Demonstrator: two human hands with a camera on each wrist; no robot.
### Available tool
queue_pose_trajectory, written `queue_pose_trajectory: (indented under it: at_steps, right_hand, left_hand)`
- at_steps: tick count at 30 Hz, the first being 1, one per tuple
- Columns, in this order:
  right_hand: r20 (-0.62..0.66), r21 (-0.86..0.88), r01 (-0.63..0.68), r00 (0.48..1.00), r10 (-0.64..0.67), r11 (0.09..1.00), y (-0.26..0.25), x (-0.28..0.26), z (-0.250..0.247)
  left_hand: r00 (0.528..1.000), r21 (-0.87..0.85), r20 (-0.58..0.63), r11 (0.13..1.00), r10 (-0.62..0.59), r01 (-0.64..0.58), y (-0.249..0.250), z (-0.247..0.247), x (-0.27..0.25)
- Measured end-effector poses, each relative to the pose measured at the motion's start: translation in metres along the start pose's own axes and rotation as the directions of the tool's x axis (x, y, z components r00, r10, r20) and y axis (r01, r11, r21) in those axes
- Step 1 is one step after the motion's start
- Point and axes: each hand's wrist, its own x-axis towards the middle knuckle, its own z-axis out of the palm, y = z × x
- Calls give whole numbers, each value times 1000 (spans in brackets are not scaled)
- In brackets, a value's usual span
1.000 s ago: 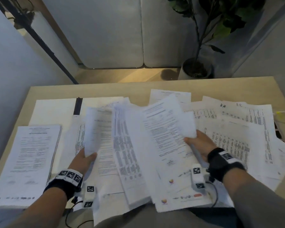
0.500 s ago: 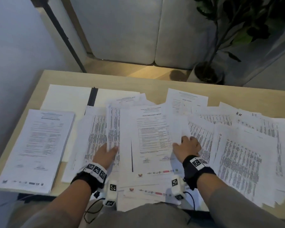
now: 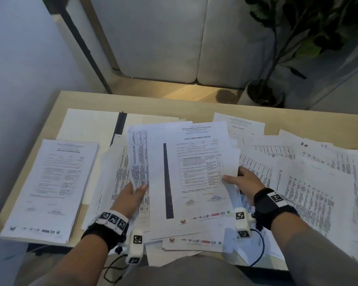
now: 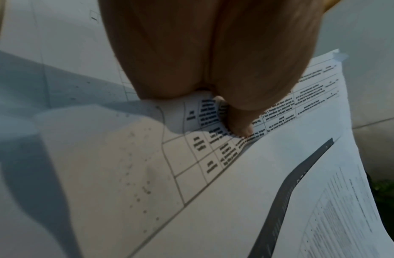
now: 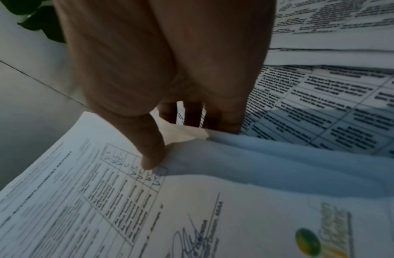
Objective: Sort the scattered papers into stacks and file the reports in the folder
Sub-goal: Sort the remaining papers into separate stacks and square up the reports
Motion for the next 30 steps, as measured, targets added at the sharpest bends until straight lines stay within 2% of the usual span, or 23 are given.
queue_pose_trajectory:
  at_steps: [4,6,9,13,16,18,22,24,25,27,29,30]
  right_hand:
    - [118,52,55,991,-61,997,-5,-8,-8]
    - [113,52,96,988,-101,994,-10,-14,-15]
    - [113,159,116,985,-134,980,-19,-21,-35]
    - [207,326,141,954,-216,935,-38,-40,-45]
    - [223,368,204,928,-299,907,-57,-52,-39]
    - [238,358,262,903,-359,896,-68,-57,-36]
    - [215,327,353,875,-433,877,-85,-63,-32]
    - [167,291,399,874,-457,869,-90,-66,-27]
    - [138,276,428,868,-476,860,-92,-69,-24]
    - [70,263,472,860,-505,841,-96,-78,-16]
    - [1,259,512,848,-530,819,-98,-87,-13]
    - [-32,261,535,837,-547,804,-98,-90,-12]
  left_hand:
    - [999,-73,26,997,38,-36,15,5,-7]
    - [998,-98,24,993,62,-59,21,4,-4]
    - [992,-67,17,990,126,-125,40,-1,-8]
    - [964,-6,128,972,232,-234,62,2,-9]
    - [935,40,180,947,306,-318,96,26,-20]
    - [914,10,231,939,333,-345,117,41,-27]
    - [924,-174,265,956,277,-237,148,66,-44]
    - [909,-179,285,948,305,-263,155,75,-54]
    - [898,-140,272,937,347,-320,154,78,-55]
    - [871,52,217,885,441,-462,150,81,-55]
    - [851,168,86,835,518,-524,151,81,-54]
    - [838,163,22,825,546,-542,154,81,-58]
